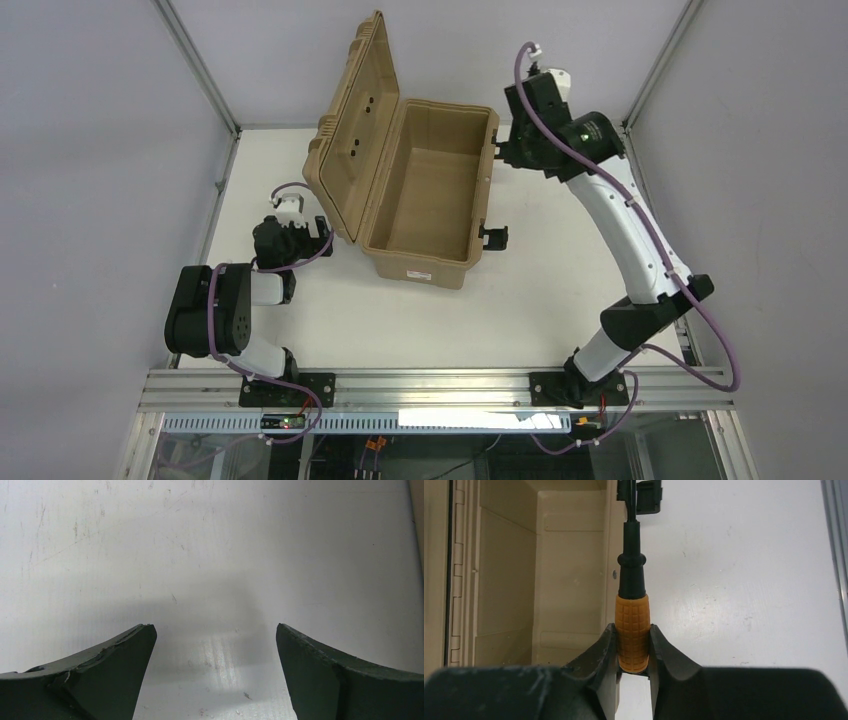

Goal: Put the screwdriver in the bin
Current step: Place the screwdriver in the bin.

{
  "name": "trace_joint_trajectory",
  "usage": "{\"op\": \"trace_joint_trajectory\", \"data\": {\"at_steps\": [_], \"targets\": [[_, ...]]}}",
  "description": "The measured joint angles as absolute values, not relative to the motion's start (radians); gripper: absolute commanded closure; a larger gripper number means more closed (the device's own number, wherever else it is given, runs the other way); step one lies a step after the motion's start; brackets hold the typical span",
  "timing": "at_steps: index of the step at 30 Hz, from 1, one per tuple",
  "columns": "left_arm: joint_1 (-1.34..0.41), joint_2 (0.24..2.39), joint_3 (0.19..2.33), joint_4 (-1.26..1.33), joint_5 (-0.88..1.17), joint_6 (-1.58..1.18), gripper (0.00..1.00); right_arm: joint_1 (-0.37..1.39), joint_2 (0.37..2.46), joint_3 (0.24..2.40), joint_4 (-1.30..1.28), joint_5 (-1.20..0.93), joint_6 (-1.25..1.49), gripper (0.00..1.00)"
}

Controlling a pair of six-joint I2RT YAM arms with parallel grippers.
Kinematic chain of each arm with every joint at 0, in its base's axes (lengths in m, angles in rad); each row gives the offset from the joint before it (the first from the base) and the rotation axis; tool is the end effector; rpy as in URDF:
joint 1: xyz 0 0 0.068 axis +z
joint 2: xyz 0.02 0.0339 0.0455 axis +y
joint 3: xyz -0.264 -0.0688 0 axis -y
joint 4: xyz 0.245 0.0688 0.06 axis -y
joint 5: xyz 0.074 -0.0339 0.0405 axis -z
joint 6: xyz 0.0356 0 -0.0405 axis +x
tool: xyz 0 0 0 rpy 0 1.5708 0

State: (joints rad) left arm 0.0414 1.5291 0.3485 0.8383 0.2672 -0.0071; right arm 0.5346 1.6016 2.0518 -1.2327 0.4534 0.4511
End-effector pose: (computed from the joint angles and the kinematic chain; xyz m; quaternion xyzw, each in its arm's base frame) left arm 0.2599 0.0014 0.1371 0.0571 0.8115 -0.0990 0.5730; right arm 0.2642 0.1383 0.4633 0.0487 0.9025 -0.0058 0.4279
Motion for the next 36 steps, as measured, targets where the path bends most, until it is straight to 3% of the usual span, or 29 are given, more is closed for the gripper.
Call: {"op": "trace_joint_trajectory", "data": {"at_steps": [18,36], "targets": [[0.041,1.53,0.348,0.838,0.267,-0.007,0.01,0.815,1.811,2.146,-1.161,0.644,0.625,1.0],[0.041,1.53,0.348,0.838,0.268,-0.007,0.01,0.817,1.937,1.781,-0.91,0.62,0.741,1.0]]}}
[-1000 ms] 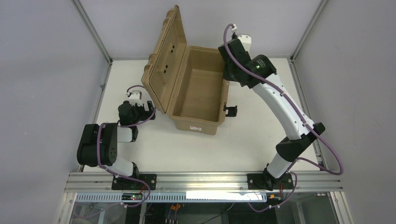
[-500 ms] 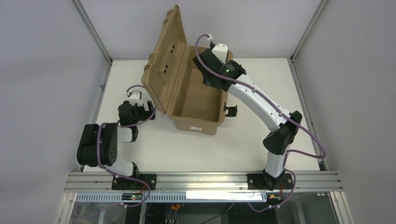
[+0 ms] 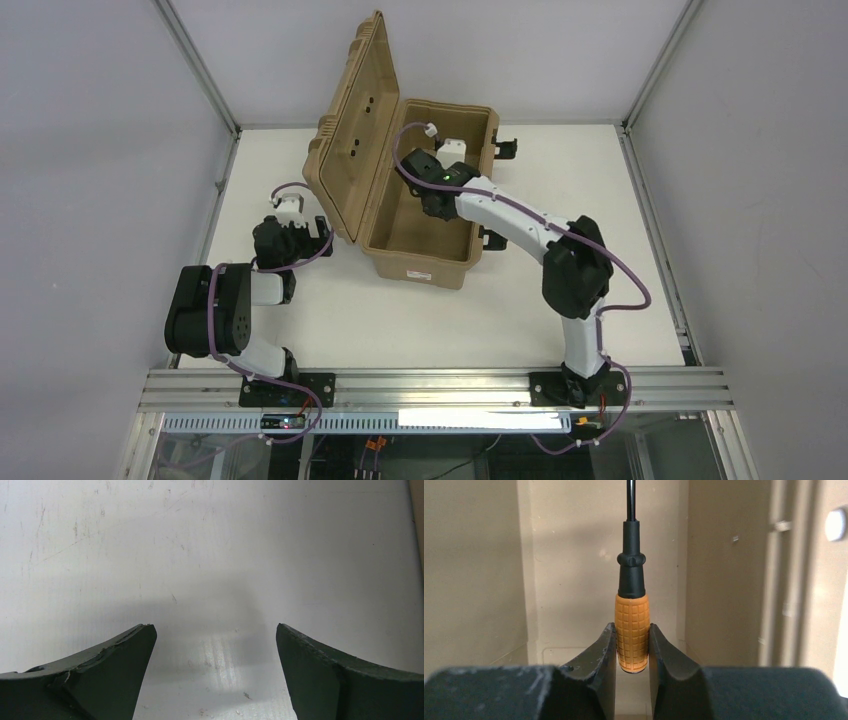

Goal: Put the screwdriver in the bin
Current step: Place the screwdriver in the bin.

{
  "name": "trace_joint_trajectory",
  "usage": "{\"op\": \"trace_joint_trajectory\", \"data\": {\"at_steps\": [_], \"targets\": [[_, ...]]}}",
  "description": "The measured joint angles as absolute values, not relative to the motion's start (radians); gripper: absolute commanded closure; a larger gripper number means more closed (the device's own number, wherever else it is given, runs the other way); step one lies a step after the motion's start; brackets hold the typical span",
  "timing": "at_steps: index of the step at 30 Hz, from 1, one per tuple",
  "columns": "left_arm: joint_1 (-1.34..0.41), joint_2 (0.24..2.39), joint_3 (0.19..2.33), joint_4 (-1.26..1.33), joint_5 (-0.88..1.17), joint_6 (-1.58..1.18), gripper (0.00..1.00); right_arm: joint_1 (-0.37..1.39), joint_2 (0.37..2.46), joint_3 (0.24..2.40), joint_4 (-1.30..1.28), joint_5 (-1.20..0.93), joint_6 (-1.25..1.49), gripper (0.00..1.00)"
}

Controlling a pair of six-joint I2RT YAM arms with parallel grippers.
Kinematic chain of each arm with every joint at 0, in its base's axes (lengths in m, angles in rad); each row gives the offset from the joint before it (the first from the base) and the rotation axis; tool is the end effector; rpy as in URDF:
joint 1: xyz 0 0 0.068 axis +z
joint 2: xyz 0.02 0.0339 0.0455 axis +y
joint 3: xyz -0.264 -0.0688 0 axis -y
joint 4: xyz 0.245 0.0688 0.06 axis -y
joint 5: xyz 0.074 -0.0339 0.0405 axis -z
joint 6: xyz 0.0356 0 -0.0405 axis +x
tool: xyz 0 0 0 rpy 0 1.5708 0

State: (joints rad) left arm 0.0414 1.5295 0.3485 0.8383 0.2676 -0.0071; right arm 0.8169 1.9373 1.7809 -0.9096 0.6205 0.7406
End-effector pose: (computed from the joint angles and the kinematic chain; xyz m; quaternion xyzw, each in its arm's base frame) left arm 0.2599 0.0013 0.1370 0.0572 0.8116 -0.0992 0.5728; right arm 0.2997 0.2889 0.2910 0.0410 0.9243 -0.0434 0.3769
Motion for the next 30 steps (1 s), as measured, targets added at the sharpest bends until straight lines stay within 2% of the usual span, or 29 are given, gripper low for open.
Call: {"op": "trace_joint_trajectory", "data": {"at_steps": [6,13,19,21,24,28,30], "targets": [[0.041,1.53,0.348,0.838,0.267,-0.007,0.01,0.817,2.024,1.711,-0.84,0.59,0.78,1.0],[0.041,1.53,0.348,0.838,0.267,-0.007,0.01,0.817,2.075,1.648,-0.778,0.567,0.804,0.9],[0.041,1.53,0.348,0.838,0.268,-0.007,0.01,0.817,2.105,1.641,-0.751,0.557,0.815,0.69],[0.041,1.53,0.349,0.838,0.267,-0.007,0.01,0.817,2.105,1.638,-0.749,0.553,0.816,0.57],[0.041,1.529,0.349,0.839,0.267,-0.007,0.01,0.817,2.105,1.638,-0.738,0.552,0.818,0.46],[0.041,1.53,0.348,0.838,0.268,-0.007,0.01,0.817,2.104,1.638,-0.733,0.55,0.81,0.2],[0.041,1.53,0.348,0.838,0.268,-0.007,0.01,0.817,2.101,1.638,-0.733,0.548,0.803,0.1]]}}
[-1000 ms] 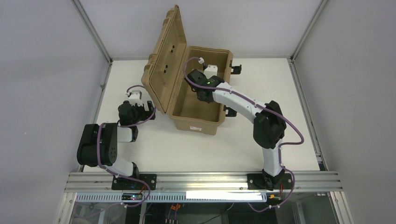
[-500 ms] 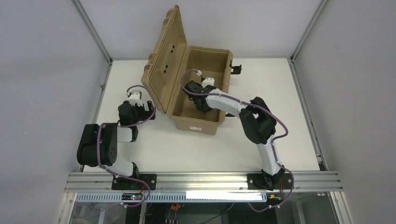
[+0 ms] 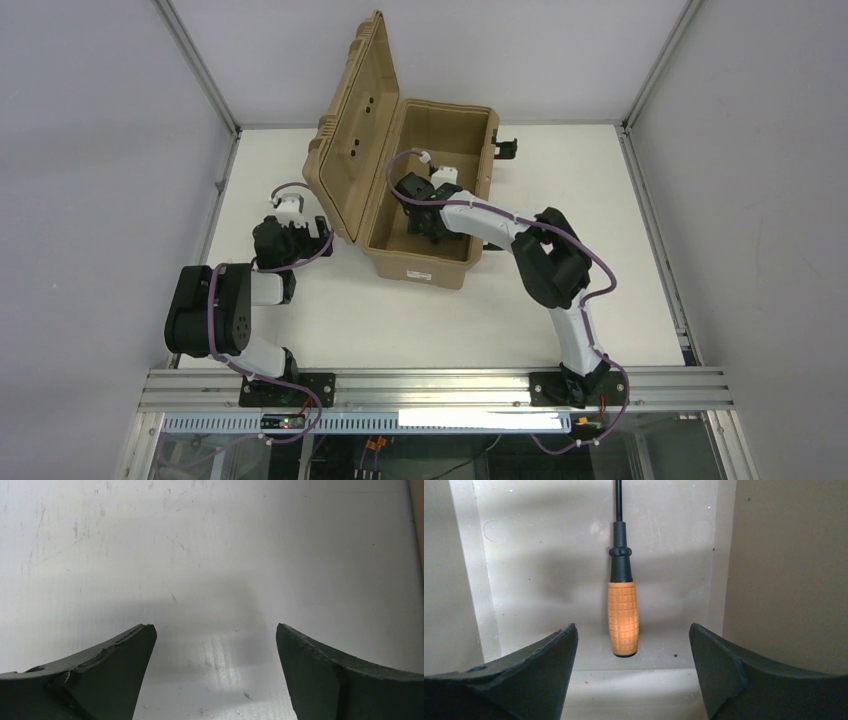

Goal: Put the screwdriver in the bin
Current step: Place the screwdriver in the bin, then reset both arms

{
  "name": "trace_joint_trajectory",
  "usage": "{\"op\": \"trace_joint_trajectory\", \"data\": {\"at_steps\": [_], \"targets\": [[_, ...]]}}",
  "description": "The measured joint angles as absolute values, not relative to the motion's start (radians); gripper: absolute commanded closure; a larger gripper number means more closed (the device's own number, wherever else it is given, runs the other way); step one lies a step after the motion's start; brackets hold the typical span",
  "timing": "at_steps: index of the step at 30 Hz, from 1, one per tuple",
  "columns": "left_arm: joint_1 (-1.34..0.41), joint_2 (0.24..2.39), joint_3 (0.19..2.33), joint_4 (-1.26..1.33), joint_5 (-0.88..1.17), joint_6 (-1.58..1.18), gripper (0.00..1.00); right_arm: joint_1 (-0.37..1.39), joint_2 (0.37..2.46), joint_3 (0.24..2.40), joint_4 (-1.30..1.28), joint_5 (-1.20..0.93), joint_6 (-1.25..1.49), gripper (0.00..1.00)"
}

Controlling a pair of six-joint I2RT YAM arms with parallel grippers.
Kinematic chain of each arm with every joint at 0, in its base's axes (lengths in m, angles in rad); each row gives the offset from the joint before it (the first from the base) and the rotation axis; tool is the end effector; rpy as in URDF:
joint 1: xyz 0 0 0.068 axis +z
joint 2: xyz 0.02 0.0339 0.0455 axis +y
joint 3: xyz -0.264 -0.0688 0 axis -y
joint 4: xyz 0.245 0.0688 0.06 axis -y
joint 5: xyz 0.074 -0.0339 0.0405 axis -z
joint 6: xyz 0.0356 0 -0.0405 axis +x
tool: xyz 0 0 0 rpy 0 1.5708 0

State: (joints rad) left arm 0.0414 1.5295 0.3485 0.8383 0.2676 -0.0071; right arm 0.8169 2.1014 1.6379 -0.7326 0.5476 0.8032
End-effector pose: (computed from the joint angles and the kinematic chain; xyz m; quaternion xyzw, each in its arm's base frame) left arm 0.2599 0.0013 0.1370 0.0572 0.8116 -0.0992 0.5728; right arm 0.3132 0.3065 0.1882 0.0439 0.9462 -0.0533 0.3161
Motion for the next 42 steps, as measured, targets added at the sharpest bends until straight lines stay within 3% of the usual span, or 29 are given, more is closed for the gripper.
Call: {"op": "trace_joint_trajectory", "data": {"at_steps": [5,17,35,42], "targets": [[0.041,1.53,0.348,0.838,0.267,-0.007,0.01,0.817,2.076,1.655,-0.754,0.547,0.781,0.01],[0.041,1.529,0.348,0.838,0.267,-0.007,0.01,0.817,2.066,1.934,-0.937,0.603,0.75,0.01],[0.041,1.529,0.349,0.838,0.267,-0.007,0.01,0.817,1.915,2.225,-1.06,0.598,0.483,0.01],[0.041,1.53,0.348,0.838,0.268,-0.007,0.01,0.795,1.869,2.243,-1.102,0.541,0.343,0.01]]}}
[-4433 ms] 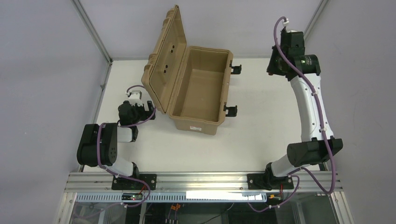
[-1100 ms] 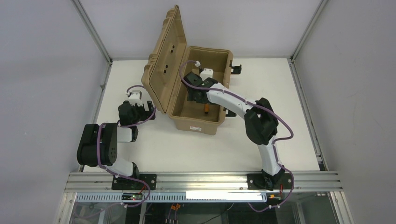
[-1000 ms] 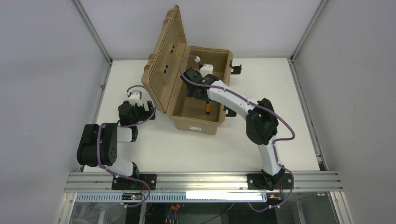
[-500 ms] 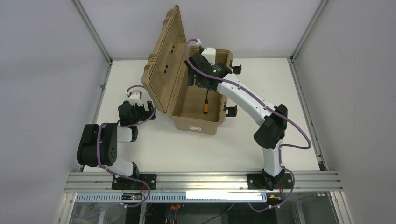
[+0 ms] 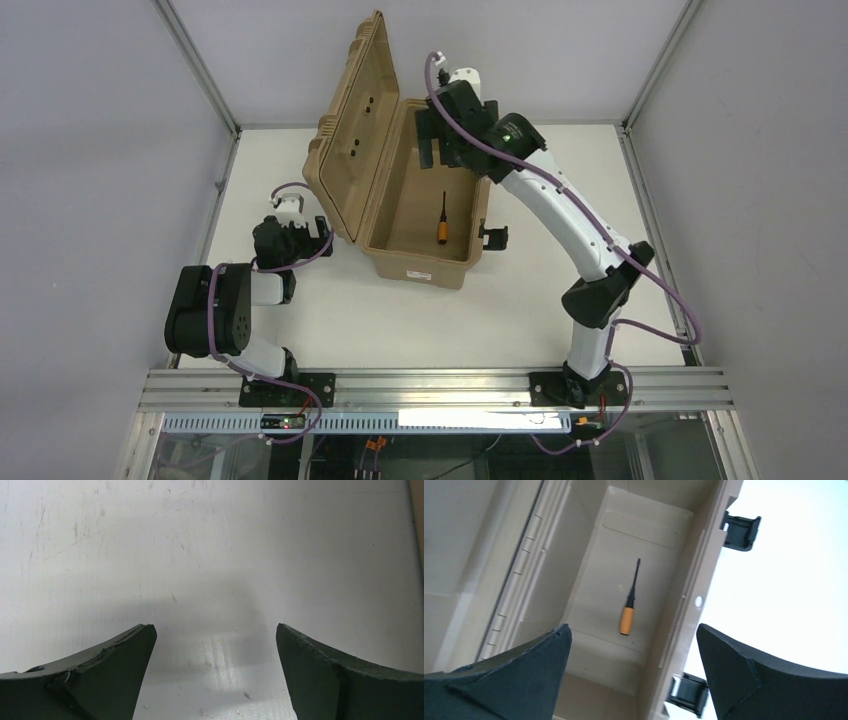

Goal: Put the screwdriver in the bin
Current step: Reset both arms

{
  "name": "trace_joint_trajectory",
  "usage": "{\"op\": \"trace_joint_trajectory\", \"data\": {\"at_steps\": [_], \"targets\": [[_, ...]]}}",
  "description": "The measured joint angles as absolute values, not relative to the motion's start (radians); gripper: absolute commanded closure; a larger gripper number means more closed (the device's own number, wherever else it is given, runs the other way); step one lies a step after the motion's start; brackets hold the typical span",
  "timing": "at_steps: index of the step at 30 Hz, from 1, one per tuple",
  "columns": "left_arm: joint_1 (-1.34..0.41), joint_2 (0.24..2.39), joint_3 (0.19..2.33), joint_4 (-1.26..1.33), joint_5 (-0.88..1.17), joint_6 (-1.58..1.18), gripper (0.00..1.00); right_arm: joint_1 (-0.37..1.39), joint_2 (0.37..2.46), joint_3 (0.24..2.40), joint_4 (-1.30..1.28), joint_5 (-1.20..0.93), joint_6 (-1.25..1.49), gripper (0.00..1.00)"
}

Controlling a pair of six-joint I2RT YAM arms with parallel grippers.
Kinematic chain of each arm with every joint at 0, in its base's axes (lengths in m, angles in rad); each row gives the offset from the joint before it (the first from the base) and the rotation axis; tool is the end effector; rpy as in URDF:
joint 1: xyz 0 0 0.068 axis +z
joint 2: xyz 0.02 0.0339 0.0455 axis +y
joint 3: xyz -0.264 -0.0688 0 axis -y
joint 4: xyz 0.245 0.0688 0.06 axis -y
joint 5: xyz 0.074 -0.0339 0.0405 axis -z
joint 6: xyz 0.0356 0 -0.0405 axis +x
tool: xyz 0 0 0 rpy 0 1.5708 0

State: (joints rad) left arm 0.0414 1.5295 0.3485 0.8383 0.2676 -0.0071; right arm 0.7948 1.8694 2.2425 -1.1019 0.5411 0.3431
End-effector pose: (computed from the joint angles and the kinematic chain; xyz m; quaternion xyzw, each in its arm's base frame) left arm 0.2599 0.0013 0.1370 0.0572 0.8116 -0.0992 0.5728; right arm 0.2806 0.2597 0.4414 -0.0905 0.8816 0.0067 0.4632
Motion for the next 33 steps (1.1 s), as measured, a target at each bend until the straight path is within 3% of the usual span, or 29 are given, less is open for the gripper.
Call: {"op": "trace_joint_trajectory", "data": {"at_steps": [18,27,33], "targets": [[0.041,1.53,0.348,0.838,0.267,-0.007,0.01,0.371,1.524,1.917,-1.076,0.245,0.134,0.01],[0.041,1.53,0.348,0.838,0.267,-0.007,0.01,0.123,1.484,1.866,-1.066,0.081,0.092,0.01],[0.041,1.53,0.348,0.838,0.267,-0.007,0.01,0.054,1.488,1.854,-1.066,0.021,0.081,0.01]]}}
